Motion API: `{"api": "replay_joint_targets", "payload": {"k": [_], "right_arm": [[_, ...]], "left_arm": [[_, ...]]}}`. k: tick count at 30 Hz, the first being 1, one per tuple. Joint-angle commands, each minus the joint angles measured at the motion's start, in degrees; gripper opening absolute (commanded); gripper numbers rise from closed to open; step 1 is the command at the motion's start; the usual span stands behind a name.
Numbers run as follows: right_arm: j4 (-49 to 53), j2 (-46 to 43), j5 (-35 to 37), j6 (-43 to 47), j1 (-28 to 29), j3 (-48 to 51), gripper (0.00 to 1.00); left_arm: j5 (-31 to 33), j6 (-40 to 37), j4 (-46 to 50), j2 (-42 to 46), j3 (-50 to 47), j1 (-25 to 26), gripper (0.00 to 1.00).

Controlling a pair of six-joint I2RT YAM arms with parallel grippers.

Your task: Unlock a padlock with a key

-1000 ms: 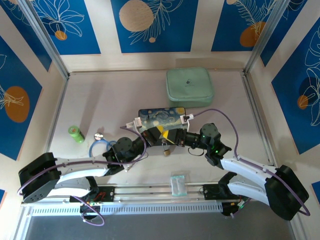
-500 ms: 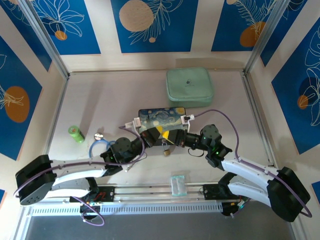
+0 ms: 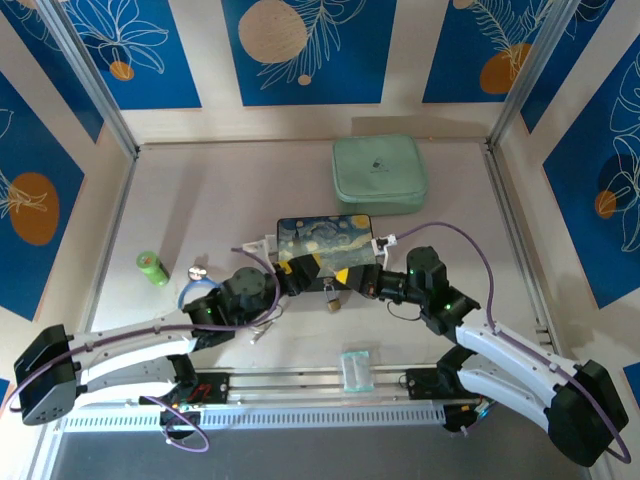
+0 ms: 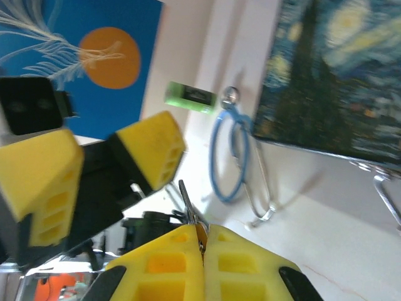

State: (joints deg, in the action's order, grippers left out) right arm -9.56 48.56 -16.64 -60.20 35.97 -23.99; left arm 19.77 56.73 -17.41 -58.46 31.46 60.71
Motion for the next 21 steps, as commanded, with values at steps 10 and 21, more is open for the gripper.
{"api": "replay_joint_targets", "payload": {"k": [10, 21], "right_arm": [[25.29, -1.71, 10.47, 9.36, -1.05, -4.55, 0.00], [26.00, -2.00, 11.64, 9.42, -1.86, -1.91, 0.00]], "left_arm": [[8.81, -0.86, 10.39, -16.72, 5.27, 7.72, 0.75], [8.99, 0.86, -1.86, -29.62, 4.86, 8.20, 0.69]]}}
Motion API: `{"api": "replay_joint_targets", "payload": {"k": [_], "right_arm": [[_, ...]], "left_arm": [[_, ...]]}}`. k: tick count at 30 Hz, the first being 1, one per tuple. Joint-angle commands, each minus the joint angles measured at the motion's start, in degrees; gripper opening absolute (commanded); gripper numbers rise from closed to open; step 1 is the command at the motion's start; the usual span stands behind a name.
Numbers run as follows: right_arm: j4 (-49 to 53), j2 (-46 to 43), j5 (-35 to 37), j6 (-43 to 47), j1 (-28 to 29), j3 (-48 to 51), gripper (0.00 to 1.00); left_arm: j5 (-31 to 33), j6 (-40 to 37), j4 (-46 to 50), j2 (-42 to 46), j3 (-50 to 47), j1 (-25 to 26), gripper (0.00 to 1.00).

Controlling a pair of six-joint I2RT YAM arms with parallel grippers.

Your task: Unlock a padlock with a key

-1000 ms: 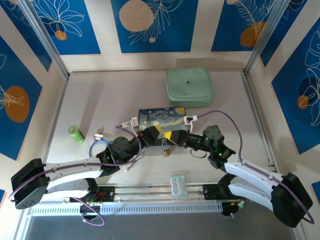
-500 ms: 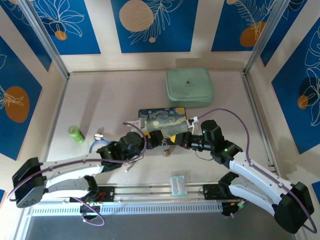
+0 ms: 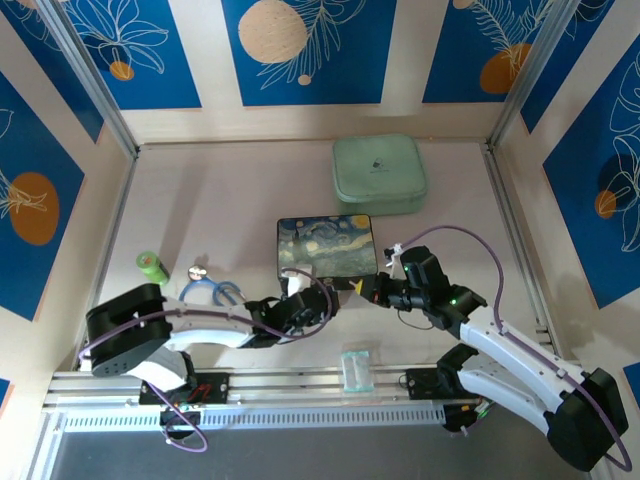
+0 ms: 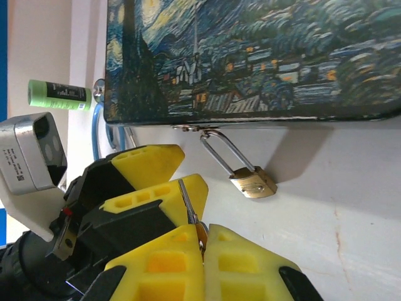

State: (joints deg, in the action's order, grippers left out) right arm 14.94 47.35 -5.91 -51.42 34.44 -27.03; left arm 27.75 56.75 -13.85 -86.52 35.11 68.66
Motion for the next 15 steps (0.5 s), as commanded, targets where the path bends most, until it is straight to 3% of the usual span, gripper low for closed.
{"api": "replay_joint_targets", "payload": {"k": [1, 15], "right_arm": [[1.43, -0.86, 1.15, 0.45, -0.38, 1.43, 0.00], [-0.34, -1.69, 0.81, -1.39, -0.95, 4.33, 0.00]], "left_arm": [[0.62, 1.31, -5.91, -2.50, 1.37, 0.24, 0.67], [-0.43, 7.35, 6.59, -8.31, 8.22, 0.24, 0.61]]}}
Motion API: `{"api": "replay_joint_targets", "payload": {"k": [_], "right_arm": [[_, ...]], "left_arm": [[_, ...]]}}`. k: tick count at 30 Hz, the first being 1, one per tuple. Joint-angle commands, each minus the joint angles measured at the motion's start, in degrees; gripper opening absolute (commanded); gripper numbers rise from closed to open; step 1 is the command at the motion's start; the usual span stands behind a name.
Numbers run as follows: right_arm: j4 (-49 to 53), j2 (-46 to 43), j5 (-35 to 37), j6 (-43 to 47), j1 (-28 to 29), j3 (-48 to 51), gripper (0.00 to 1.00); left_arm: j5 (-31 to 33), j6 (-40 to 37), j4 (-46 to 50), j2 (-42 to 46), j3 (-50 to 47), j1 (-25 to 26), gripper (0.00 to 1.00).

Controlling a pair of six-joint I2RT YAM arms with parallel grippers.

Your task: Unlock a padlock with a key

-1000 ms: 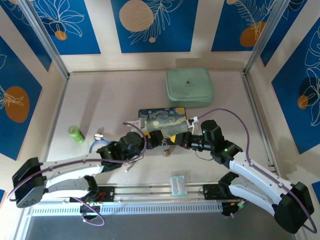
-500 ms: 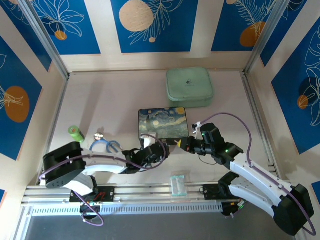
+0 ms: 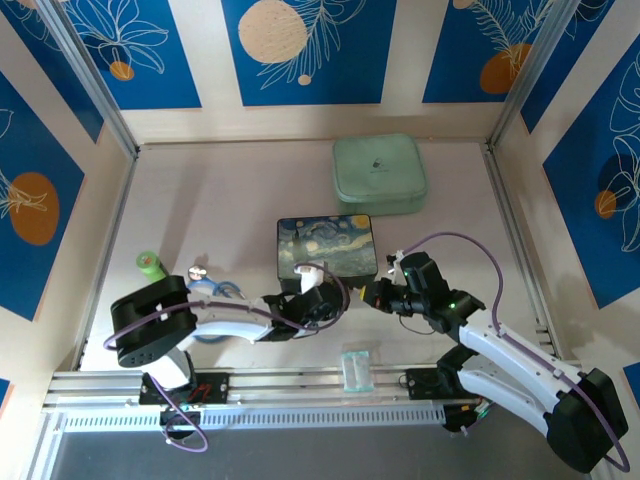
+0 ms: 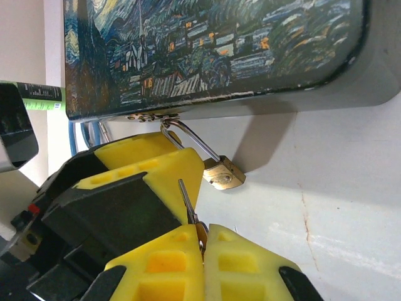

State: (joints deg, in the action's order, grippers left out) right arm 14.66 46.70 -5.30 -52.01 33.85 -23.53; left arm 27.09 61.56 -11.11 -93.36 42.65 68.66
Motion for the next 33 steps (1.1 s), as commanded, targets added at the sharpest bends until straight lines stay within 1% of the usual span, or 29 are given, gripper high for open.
{"api": "replay_joint_targets", "payload": {"k": [1, 5, 7, 9, 11, 17, 20, 25, 27, 30, 33], "right_arm": [[-0.07, -1.19, 0.16, -0.87, -0.40, 0.92, 0.00], [-0.58, -1.48, 0.01, -1.25, -0.36, 1.46, 0.00], [-0.59, -1.52, -0.03, -1.36, -0.36, 1.73, 0.00], [-0.67, -1.70, -0.03, -1.66, -0.37, 2.03, 0.00], [-0.68, -1.94, 0.01, -1.85, -0.37, 2.27, 0.00], [-1.35, -2.86, 0.01, -2.88, -0.37, 3.26, 0.00], [-2.03, -2.84, -0.24, -3.67, -0.29, 3.74, 0.00], [-6.29, -2.39, -1.36, -7.29, 0.61, 6.14, 0.00], [-7.40, -1.51, -1.85, -8.16, 0.61, 6.55, 0.00], [-11.37, 0.91, -3.49, -10.13, 0.76, 7.65, 0.00], [-14.02, 3.87, -4.32, -11.22, 1.04, 8.12, 0.00]], "left_arm": [[-0.13, 3.05, 3.82, -1.74, 0.55, 0.24, 0.60], [-1.41, 3.54, 2.20, -3.03, 0.14, 0.24, 0.57], [-2.39, 3.61, 1.33, -3.87, 0.32, 0.24, 0.55], [-3.55, 4.05, 0.64, -4.67, 0.81, 0.24, 0.51], [-4.20, 4.23, 1.73, -5.12, 1.92, 0.26, 0.49], [-2.84, 5.65, 1.07, -4.57, 0.32, 0.24, 0.32], [-3.03, 5.62, 1.28, -4.21, 0.26, 0.24, 0.30], [-3.59, 5.25, -0.40, -3.33, -0.61, 0.24, 0.18], [-3.92, 5.18, -1.88, -2.99, -1.15, 0.24, 0.15], [-3.98, 4.91, -3.21, -2.59, -1.69, 0.20, 0.14], [-3.84, 4.91, -3.10, -2.12, -1.76, -0.02, 0.07]]}}
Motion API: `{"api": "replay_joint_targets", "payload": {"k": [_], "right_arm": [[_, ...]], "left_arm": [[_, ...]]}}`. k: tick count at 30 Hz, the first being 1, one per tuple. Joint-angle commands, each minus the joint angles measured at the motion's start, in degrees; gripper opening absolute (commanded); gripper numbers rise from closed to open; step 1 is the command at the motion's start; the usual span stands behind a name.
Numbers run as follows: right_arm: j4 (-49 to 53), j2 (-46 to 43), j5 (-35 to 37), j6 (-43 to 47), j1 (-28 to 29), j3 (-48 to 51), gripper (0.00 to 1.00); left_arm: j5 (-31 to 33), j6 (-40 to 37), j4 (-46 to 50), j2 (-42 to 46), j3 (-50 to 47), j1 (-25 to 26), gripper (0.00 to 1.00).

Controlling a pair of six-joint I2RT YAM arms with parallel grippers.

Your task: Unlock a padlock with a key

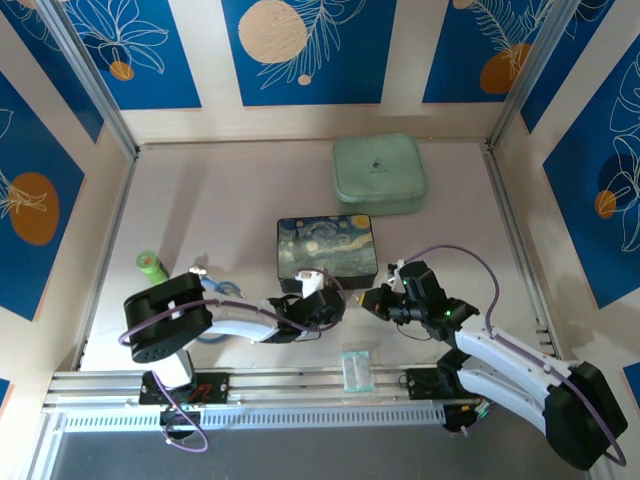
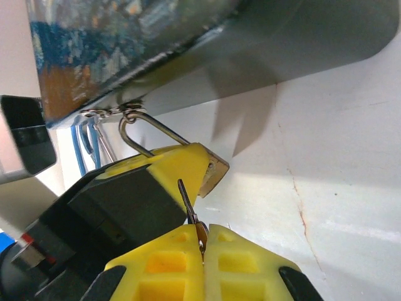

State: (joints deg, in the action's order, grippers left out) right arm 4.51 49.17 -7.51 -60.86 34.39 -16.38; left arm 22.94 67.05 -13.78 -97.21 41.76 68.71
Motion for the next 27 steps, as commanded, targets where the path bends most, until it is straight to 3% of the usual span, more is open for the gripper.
{"api": "replay_joint_targets", "payload": {"k": [1, 10, 27], "right_arm": [[-4.60, 2.36, -2.29, -2.86, 0.58, 1.15, 0.00], [-24.09, 9.65, -8.36, -18.10, -0.90, 9.86, 0.00], [-29.84, 12.24, -11.92, -19.77, -2.22, 9.69, 0.00]], "left_arm": [[-0.04, -0.37, -0.74, 1.93, -1.06, -0.22, 0.07], [-7.97, 9.74, -12.23, 5.63, -5.71, -3.41, 0.07], [-8.99, 18.54, -18.22, 6.75, -7.96, -4.02, 0.06]]}}
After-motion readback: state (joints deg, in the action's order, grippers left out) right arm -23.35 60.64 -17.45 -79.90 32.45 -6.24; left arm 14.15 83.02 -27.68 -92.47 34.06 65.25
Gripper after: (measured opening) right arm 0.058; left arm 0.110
